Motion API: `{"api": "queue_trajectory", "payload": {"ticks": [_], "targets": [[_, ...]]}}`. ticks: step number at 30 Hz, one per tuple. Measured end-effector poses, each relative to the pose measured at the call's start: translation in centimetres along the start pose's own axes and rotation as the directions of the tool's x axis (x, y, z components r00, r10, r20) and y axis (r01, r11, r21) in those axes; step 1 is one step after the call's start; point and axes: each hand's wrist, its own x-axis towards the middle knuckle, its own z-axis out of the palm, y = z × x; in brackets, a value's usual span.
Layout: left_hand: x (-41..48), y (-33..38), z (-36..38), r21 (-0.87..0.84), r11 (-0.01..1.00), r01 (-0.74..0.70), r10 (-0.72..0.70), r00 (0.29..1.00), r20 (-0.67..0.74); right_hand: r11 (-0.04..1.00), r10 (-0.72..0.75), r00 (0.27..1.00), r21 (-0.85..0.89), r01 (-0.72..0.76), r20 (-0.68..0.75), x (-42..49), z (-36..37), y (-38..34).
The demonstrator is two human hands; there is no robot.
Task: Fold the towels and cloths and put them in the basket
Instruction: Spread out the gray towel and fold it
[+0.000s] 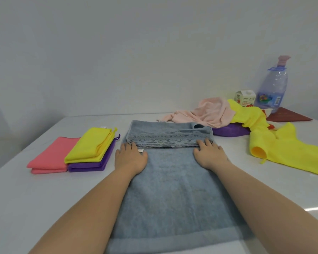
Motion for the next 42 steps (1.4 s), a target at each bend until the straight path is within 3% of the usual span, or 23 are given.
{"api": "queue_trajectory", "payload": {"ticks": [5,9,13,15,17,19,20,21,22,23,24,26,27,28,30,31,33,35,37,39,40,42], "targets": [[0.4,-0.2,-0.3,-0.062,0.997,-0.049,0.043,0.995,-0.087,0.998,-0.011,0.999,0.061,0.013,-0.035,0.0,-0.4,0.0],[-1.0,0.3,-1.7,-0.231,0.963,-0.138,0.088,0.972,-0.216,0.960,-0.016,0.938,0.259,0.111,-0.347,-2.0,-1.7,-0.1],[-3.1,1.9,-4.4,-0.567,0.814,-0.123,-0.045,0.961,-0.273,0.902,0.060,0.861,0.397,0.171,-0.506,-4.6,-4.4,-0.9],[-4.8,2.3,-5.9,-0.636,0.752,-0.173,-0.063,0.942,-0.331,0.893,0.044,0.801,0.383,0.236,-0.597,-6.4,-6.1,-0.9],[-6.6,2.0,-7.2,-0.580,0.787,-0.210,-0.052,0.914,-0.402,0.907,-0.001,0.721,0.302,0.292,-0.693,-7.8,-7.4,-0.3],[-8.6,1.0,-8.4,-0.378,0.885,-0.270,0.030,0.844,-0.535,0.926,-0.058,0.649,0.202,0.319,-0.759,-9.2,-8.0,0.6],[-9.5,0.3,-8.8,-0.220,0.917,-0.332,0.136,0.780,-0.611,0.938,-0.088,0.617,0.143,0.315,-0.782,-10.1,-8.1,1.1],[-10.1,-0.4,-9.1,-0.022,0.925,-0.379,0.277,0.714,-0.643,0.957,-0.116,0.617,0.080,0.280,-0.779,-11.0,-8.2,1.6],[-10.8,-1.2,-9.0,0.188,0.903,-0.386,0.413,0.658,-0.630,0.975,-0.146,0.662,0.005,0.221,-0.735,-12.4,-7.9,2.0],[-11.3,-1.9,-8.6,0.378,0.846,-0.376,0.532,0.634,-0.561,0.986,-0.168,0.753,-0.110,0.128,-0.636,-13.8,-7.5,2.2],[-11.8,-2.3,-8.2,0.517,0.770,-0.373,0.615,0.650,-0.447,0.968,-0.165,0.854,-0.249,0.043,-0.494,-15.0,-7.0,2.2],[-13.5,-2.2,-7.2,0.629,0.636,-0.446,0.666,0.730,-0.156,0.899,-0.119,0.945,-0.437,-0.028,-0.304,-16.7,-5.7,2.5],[-14.4,-2.1,-6.8,0.622,0.613,-0.486,0.646,0.762,-0.042,0.886,-0.132,0.952,-0.463,-0.012,-0.276,-17.4,-5.0,2.4],[-14.8,-2.0,-6.3,0.556,0.672,-0.490,0.600,0.800,-0.020,0.882,-0.162,0.947,-0.471,0.012,-0.279,-17.7,-4.5,2.3],[-15.0,-2.2,-5.9,0.254,0.876,-0.409,0.463,0.861,-0.209,0.913,-0.230,0.906,-0.402,0.074,-0.355,-17.8,-3.8,2.5],[-15.1,-2.4,-6.1,0.077,0.924,-0.375,0.380,0.873,-0.305,0.936,-0.277,0.841,-0.329,0.126,-0.464,-17.6,-3.8,2.9],[-15.5,-2.8,-6.8,-0.135,0.881,-0.452,0.332,0.797,-0.505,0.954,-0.300,0.724,-0.196,0.227,-0.621,-18.0,-4.9,3.2],[-16.0,-3.3,-7.4,-0.124,0.780,-0.613,0.447,0.685,-0.576,0.947,-0.308,0.634,-0.165,0.275,-0.710,-18.8,-5.9,3.4],[-16.8,-3.7,-7.5,-0.049,0.716,-0.696,0.583,0.635,-0.507,0.933,-0.360,0.678,-0.237,0.271,-0.640,-19.5,-6.0,3.7],[-17.7,-4.2,-6.7,-0.009,0.720,-0.694,0.648,0.677,-0.348,0.910,-0.338,0.877,-0.356,0.212,-0.341,-20.1,-5.4,4.0],[-17.8,-4.5,-6.0,0.020,0.731,-0.682,0.664,0.704,-0.252,0.916,-0.278,0.937,-0.351,0.193,-0.211,-20.3,-4.8,4.2],[-17.7,-4.9,-4.9,0.054,0.740,-0.671,0.673,0.734,-0.093,0.925,-0.236,0.964,-0.331,0.185,-0.122,-20.7,-4.2,4.3]]}}
